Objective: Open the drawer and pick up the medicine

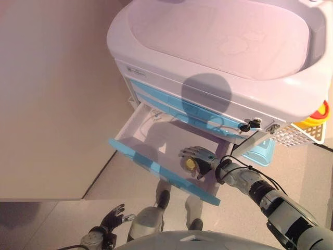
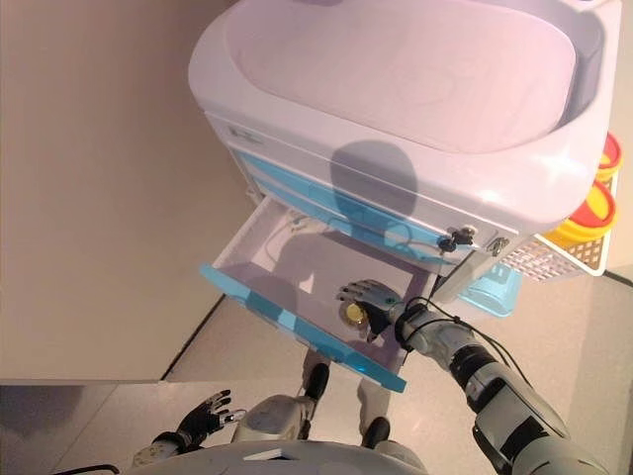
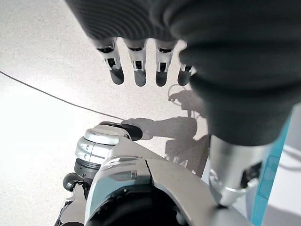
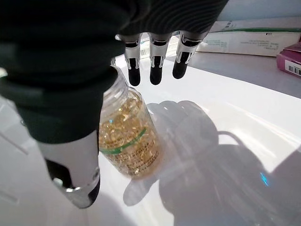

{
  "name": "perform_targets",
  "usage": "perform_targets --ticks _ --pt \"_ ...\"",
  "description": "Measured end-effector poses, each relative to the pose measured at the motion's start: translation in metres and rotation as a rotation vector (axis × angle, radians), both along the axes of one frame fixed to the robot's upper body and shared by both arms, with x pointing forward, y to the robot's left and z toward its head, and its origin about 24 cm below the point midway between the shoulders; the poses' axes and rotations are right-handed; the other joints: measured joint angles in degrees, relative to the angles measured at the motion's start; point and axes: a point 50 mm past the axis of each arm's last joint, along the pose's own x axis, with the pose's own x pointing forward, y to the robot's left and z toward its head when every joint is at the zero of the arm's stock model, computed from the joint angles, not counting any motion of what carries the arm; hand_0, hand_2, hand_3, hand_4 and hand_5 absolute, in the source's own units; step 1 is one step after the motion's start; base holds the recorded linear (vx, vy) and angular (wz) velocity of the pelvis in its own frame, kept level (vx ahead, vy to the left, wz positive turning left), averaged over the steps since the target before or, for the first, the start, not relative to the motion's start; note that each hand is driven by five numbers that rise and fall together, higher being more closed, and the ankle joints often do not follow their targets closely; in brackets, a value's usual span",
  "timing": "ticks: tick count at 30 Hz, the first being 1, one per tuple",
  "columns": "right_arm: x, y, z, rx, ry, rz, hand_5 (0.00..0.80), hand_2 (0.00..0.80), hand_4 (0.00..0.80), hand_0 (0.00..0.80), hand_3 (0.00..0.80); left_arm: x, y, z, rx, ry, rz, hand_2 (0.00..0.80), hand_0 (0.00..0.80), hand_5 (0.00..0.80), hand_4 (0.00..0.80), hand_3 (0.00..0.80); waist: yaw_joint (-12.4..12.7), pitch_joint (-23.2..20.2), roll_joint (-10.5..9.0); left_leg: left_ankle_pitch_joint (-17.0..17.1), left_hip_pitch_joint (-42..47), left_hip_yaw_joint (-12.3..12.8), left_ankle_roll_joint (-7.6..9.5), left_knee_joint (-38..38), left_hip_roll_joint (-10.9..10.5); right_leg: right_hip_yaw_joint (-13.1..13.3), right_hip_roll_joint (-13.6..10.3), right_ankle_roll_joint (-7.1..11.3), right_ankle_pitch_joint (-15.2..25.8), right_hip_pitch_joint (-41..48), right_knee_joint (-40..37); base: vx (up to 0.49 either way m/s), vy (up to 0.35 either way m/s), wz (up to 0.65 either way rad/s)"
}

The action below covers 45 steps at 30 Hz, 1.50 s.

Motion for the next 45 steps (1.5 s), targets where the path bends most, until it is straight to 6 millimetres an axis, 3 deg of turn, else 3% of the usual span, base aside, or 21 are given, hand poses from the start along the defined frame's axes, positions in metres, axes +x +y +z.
perform_targets --ticks 33,34,35,36,37,38,41,45 --pt "0.0064 0.0022 0.0016 -0.008 -0.052 -0.009 0.000 0.000 0.000 0.000 0.000 0.0008 -0.0018 0.0004 -0.002 -0.011 -0.020 0.000 0.000 0.000 0.000 0.000 0.29 0.90 0.79 0.33 -0.38 -0.95 -0.08 0.00 -0.09 -1.14 0.06 0.01 -0.01 0.04 -0.02 0.002 0.000 0.01" --pt "0.0064 0.0023 0.0015 -0.008 -0.052 -0.009 0.107 0.107 0.107 0.107 0.107 0.0008 -0.0019 0.0004 -0.002 -0.011 -0.021 0.000 0.000 0.000 0.000 0.000 0.36 0.91 0.79 0.33 -0.38 -0.95 -0.08 0.00 -0.11 -1.16 0.05 0.02 -0.01 0.04 -0.02 0.000 0.000 0.00" --pt "0.0064 0.0023 0.0016 -0.008 -0.052 -0.009 0.311 0.311 0.311 0.311 0.311 0.0008 -0.0019 0.0004 -0.002 -0.012 -0.021 0.000 0.000 0.000 0.000 0.000 0.42 0.91 0.79 0.33 -0.38 -0.95 -0.08 0.00 -0.11 -1.17 0.04 0.03 -0.02 0.04 -0.02 0.000 0.000 0.00" --pt "0.0064 0.0023 0.0016 -0.008 -0.052 -0.009 0.370 0.370 0.370 0.370 0.370 0.0008 -0.0019 0.0004 -0.002 -0.012 -0.021 0.000 0.000 0.000 0.000 0.000 0.47 0.91 0.78 0.33 -0.38 -0.95 -0.08 0.00 -0.12 -1.17 0.03 0.04 -0.02 0.04 -0.02 0.000 0.000 0.00" --pt "0.0064 0.0023 0.0015 -0.008 -0.052 -0.009 0.502 0.502 0.502 0.502 0.502 0.0008 -0.0019 0.0004 -0.002 -0.012 -0.021 0.000 0.000 0.000 0.000 0.000 0.51 0.91 0.78 0.33 -0.38 -0.95 -0.08 0.00 -0.12 -1.18 0.03 0.04 -0.02 0.04 -0.02 0.000 0.000 0.00" --pt "0.0063 0.0021 0.0013 -0.009 -0.052 -0.009 0.690 0.690 0.690 0.690 0.690 0.0008 -0.0019 0.0004 -0.002 -0.012 -0.021 0.000 0.000 0.000 0.000 0.000 0.53 0.93 0.76 0.33 -0.38 -0.95 -0.08 0.00 -0.13 -1.18 0.03 0.04 -0.02 0.05 -0.02 0.000 0.000 0.00" --pt "0.0062 0.0017 0.0011 -0.009 -0.052 -0.010 0.800 0.800 0.800 0.800 0.800 0.0009 -0.0019 0.0005 -0.002 -0.012 -0.021 0.000 0.000 0.000 0.000 0.000 0.60 0.93 0.76 0.35 -0.38 -0.96 -0.05 0.01 -0.14 -1.21 0.04 0.04 -0.02 0.08 -0.01 0.000 0.000 0.00" --pt "0.0058 0.0009 0.0002 -0.009 -0.059 -0.012 0.800 0.800 0.800 0.800 0.800 0.0009 -0.0020 0.0005 -0.002 -0.012 -0.022 0.000 0.000 0.000 0.000 0.000 0.76 0.94 0.73 0.36 -0.37 -0.97 -0.04 0.01 -0.16 -1.23 0.03 0.03 -0.02 0.08 0.00 0.000 0.000 0.00"
